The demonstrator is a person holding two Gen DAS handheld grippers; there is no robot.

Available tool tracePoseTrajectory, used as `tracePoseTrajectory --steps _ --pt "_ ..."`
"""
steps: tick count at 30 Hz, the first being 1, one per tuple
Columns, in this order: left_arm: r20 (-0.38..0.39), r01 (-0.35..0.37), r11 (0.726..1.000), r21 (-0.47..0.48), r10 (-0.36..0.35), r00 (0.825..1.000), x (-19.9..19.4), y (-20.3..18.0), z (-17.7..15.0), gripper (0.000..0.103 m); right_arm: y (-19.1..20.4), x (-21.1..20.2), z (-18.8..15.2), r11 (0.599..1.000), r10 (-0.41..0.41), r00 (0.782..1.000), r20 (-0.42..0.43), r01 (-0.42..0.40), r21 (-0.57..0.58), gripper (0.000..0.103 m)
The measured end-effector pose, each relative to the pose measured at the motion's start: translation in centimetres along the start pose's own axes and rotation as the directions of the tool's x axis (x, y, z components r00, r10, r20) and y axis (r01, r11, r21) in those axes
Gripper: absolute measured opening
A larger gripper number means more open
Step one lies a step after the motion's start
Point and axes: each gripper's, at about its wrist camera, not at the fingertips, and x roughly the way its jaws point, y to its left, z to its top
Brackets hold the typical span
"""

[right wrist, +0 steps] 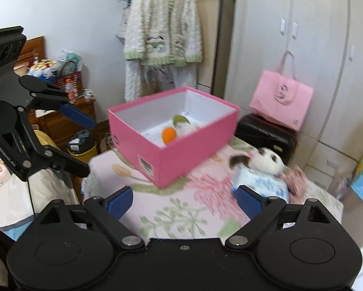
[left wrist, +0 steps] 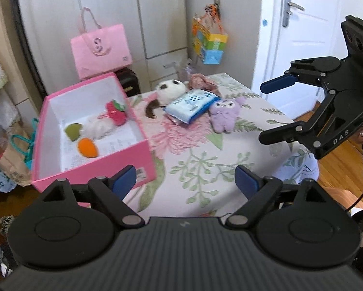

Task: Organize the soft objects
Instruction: 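Move both tools toward the purple plush doll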

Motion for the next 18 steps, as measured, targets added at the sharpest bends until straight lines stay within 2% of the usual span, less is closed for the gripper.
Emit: tracePoseTrajectory --steps 7,15,18 --pt "-0.036 0.103 0.995 0.001 -0.102 0.994 4.3 -1.3 1.4 0.089 -2.9 0.1 -3.6 0.996 -0.078 0.997 -0.018 0.079 0.045 0.095" --pt "-0.046 0.219 0.975 -0.045 -0.221 0.974 10.3 -2.5 3.0 0.089 -5.9 2.5 -7.2 0.988 -0.138 0.99 0.008 0.137 0.065 0.096" --pt "-0.034 0.231 0.972 -0.044 -0.232 0.972 12.6 -3.2 3.5 0.089 -6.8 3.8 -8.1 0.986 -0.154 0.988 0.028 0.152 0.064 0.096"
